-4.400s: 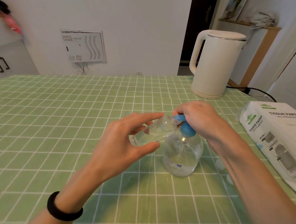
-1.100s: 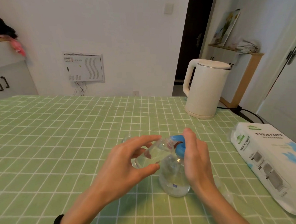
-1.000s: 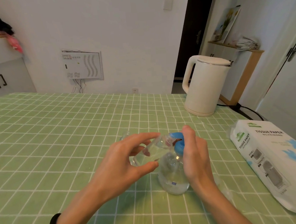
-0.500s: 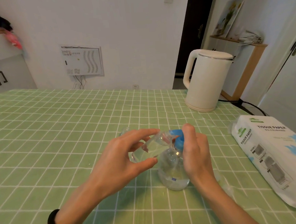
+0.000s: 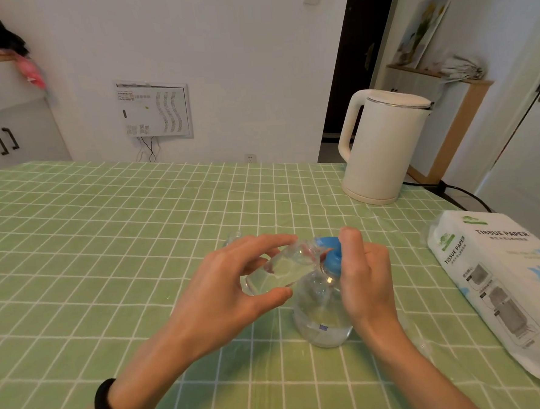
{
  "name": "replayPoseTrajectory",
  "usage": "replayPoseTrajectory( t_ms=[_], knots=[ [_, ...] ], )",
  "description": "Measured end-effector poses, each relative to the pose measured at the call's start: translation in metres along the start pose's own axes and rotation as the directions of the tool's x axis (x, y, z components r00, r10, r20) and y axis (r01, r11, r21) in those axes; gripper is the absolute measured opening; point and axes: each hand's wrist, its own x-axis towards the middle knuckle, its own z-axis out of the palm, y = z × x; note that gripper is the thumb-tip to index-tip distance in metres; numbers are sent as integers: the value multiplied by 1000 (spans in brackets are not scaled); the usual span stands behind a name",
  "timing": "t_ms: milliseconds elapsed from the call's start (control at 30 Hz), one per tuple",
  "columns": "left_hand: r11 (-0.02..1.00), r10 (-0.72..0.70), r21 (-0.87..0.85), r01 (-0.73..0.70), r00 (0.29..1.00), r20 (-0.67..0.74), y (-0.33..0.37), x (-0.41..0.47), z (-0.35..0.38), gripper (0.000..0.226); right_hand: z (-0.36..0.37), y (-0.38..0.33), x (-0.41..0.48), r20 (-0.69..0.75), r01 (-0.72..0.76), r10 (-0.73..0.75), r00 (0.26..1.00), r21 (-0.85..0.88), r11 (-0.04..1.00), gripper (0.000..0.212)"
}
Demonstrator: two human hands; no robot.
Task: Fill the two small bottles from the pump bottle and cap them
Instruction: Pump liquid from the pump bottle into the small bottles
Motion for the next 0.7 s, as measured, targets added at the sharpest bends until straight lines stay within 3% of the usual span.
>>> replayPoseTrajectory(
  t_ms=[133,333,567,700],
  knots=[
    [1000,-5,-1,5,1000,-4,0,-1,1,63,1,1,-1,-11,-4,4,1000,8,1000,50],
    [1000,-3,-25,2,1000,-13,0,0,0,63,2,3,-4,20,-1,1,1000,-3,1000,75],
    [1000,-13,-8,13,1000,-7,1,0,0,64,1,1,0,-22,19,-20,1000,-23,1000,49],
    [1000,-14,-17,14,1000,-9,2,0,0,65,0,2,-2,-13,14,-15,1000,-30,999,53]
  ],
)
